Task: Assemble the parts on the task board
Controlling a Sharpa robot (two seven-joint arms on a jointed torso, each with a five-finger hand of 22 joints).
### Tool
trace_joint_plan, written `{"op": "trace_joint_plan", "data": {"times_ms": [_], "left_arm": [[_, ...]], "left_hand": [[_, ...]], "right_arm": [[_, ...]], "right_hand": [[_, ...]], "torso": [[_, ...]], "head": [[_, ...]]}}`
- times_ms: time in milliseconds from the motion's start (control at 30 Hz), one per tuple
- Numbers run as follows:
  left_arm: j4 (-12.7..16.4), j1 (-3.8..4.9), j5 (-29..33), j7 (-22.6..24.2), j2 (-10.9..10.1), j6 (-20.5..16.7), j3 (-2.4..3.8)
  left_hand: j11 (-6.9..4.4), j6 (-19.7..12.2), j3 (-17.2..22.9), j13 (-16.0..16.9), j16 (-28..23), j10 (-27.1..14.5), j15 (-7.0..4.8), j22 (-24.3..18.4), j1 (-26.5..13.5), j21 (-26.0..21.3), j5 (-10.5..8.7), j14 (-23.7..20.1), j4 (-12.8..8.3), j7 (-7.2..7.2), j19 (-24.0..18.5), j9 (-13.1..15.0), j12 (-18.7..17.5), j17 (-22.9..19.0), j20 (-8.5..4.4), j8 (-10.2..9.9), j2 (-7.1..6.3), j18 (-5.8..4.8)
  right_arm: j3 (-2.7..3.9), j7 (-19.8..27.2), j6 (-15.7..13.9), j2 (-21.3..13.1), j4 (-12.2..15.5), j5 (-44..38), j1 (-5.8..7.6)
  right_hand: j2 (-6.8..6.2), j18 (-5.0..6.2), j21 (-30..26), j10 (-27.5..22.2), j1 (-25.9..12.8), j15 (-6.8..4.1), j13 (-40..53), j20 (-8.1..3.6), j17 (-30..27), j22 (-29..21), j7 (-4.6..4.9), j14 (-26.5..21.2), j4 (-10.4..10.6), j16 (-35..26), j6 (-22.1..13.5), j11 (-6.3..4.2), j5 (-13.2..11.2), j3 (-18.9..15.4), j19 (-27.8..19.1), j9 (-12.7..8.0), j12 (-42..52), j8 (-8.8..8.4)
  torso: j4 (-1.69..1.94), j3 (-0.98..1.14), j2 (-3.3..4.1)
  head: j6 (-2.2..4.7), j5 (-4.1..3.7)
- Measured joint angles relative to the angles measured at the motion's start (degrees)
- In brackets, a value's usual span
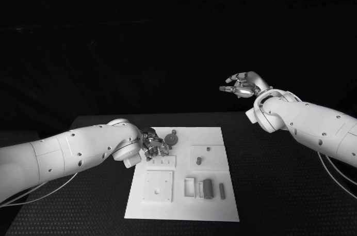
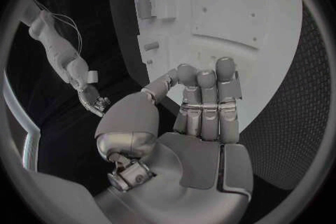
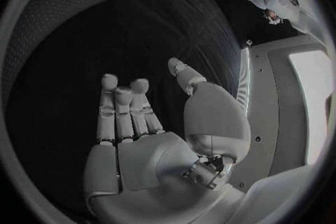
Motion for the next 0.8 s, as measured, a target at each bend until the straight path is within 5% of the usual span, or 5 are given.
{"op": "trace_joint_plan", "data": {"times_ms": [67, 200, 333, 800], "left_arm": [[0.0, 0.00, -1.0, -0.6, 0.0, 0.1, -0.16], [0.0, 0.04, -3.4, -2.1, 0.2, 0.1, -0.84], [-0.2, -0.04, -5.2, -3.1, 0.6, -0.3, -1.55], [-0.9, -0.37, -9.3, -4.4, 1.2, -0.9, -1.53]], "left_hand": [[-0.08, 0.0, 0.1, 2.8, 3.9, -0.1, -0.60, 0.0, 0.0, 3.2, 0.34, 0.2, -0.1, -0.07, 0.6, 0.0, 4.5, 0.2, -0.63, -0.3, -0.01, -0.25], [-0.31, 0.2, 0.2, 4.2, 7.5, 0.1, -1.11, 0.0, -0.1, 6.8, 0.35, 0.7, -0.2, -0.38, 1.4, 0.0, 7.8, -0.3, -1.47, -1.3, -0.08, -0.30], [-0.33, 0.2, 0.6, 4.3, 8.9, 0.1, -1.33, 0.0, -0.1, 8.2, -0.10, 0.7, -0.1, -0.43, 1.5, 0.0, 8.6, -1.2, -1.54, -1.7, -0.08, -0.31], [-0.18, 0.1, 0.7, 3.9, 10.2, 0.3, -1.72, 0.0, -0.4, 9.5, -0.57, 0.7, -0.2, -0.68, 1.5, 0.0, 9.5, -2.5, -1.96, -2.3, 0.24, -0.35]], "right_arm": [[0.00, 0.0, 0.1, 0.1, 0.0, 0.4, -0.01], [0.00, 0.0, 0.4, 0.1, 0.1, 1.0, -0.04], [0.00, 0.0, 0.6, 0.1, 0.3, 1.3, -0.05], [0.00, 0.0, 1.3, 0.2, 0.9, 1.7, -0.05]], "right_hand": [[0.02, -0.24, 0.0, 0.0, 0.0, 0.00, 0.0, 0.00, 0.0, 0.0, 0.00, 0.0, 0.0, 0.0, 0.0, 0.00, 0.0, 0.0, 0.0, 0.0, 0.0, 0.00], [0.02, -0.28, 0.0, 0.0, 0.0, 0.04, -0.1, 0.00, 0.0, 0.0, 0.00, -0.1, 0.0, 0.0, 0.0, 0.00, 0.0, 0.0, 0.0, 0.0, 0.0, 0.00], [0.24, -0.29, 0.0, 0.0, -0.2, 0.08, -0.1, 0.00, -0.1, 0.0, 0.00, -0.1, -0.2, 0.0, 0.0, 0.00, 0.0, -0.2, 0.0, -0.1, 0.0, 0.00], [0.69, -0.33, 0.0, 0.0, -0.2, 0.09, -0.3, 0.01, -0.1, 0.0, 0.00, -0.1, -0.2, 0.0, 0.0, -0.01, 0.0, -0.5, 0.0, 0.0, 0.0, 0.00]], "torso": [[-0.01, 0.01, 0.01], [-0.04, 0.01, 0.02], [-0.04, -0.02, 0.04], [-0.04, -0.01, 0.05]], "head": [[-0.29, 0.07], [-0.81, 0.19], [-1.29, 0.21], [-2.09, 0.22]]}}
